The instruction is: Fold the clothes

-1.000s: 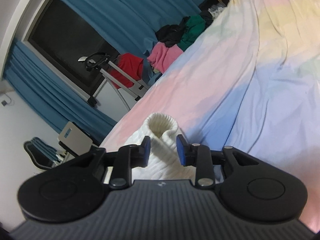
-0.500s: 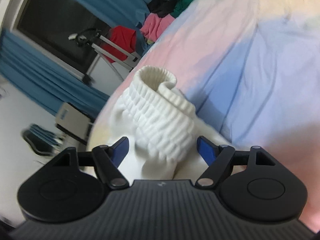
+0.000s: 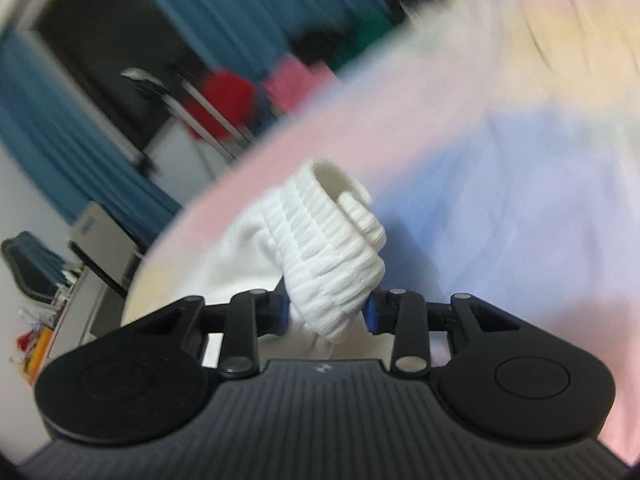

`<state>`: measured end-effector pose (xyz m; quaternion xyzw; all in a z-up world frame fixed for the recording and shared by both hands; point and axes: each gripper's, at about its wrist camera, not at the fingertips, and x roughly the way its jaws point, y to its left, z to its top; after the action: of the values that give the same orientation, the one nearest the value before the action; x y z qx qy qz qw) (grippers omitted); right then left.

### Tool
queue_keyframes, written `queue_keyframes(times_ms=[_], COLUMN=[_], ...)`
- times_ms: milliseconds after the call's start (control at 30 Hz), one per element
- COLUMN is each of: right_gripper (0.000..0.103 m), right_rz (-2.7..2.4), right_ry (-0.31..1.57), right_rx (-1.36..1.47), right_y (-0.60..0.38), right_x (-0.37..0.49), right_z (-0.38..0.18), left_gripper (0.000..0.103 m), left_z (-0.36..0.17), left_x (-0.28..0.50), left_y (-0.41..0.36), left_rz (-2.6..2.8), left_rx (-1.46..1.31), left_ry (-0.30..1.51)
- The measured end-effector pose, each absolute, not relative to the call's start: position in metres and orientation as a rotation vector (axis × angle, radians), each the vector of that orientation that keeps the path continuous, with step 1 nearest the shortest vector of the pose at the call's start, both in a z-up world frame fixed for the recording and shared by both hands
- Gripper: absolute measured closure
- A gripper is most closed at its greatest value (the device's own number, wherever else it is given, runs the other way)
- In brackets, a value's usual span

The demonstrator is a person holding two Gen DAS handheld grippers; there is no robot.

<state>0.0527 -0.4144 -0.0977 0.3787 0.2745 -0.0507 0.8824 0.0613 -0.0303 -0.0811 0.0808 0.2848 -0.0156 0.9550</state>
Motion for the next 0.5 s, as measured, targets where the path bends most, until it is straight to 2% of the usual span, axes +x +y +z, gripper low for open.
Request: queue_keyframes(times_ms=[100, 233, 367, 433, 500], right_gripper=[0.059, 0.04, 0.036, 0.022, 0.017], right_rz=[-0.09, -0.067, -0.063, -0.079, -0.092], right_ry=[0.581, 0.627, 0.663, 0.68, 0.7], right_rx=[0.841, 0.834, 0.806, 0.806, 0.832], right_y=[-0.419, -0.417, -0.412, -0.41, -0.413], right_x=[0.05, 0.05, 0.053, 0.057, 0.059], right_z=[-0.101, -0.103, -0.108, -0.109, -0.113], left_gripper=[0.012, 0.012, 0.011, 0.011, 0.011], left_z=[-0.085, -0.086, -0.084, -0.083, -0.082], left_x=[0.065, 0.066, 0.066, 0.066, 0.066], left_y=[-0.028, -0.024, -0.019, -0.016, -0.012], left_rz=[-0.027, -0.028, -0.024, -0.017, -0.009], left_rx=[0.154, 0.123, 0.083, 0.055, 0.027], left_ry=[0.599, 0.617, 0.621, 0.619, 0.617])
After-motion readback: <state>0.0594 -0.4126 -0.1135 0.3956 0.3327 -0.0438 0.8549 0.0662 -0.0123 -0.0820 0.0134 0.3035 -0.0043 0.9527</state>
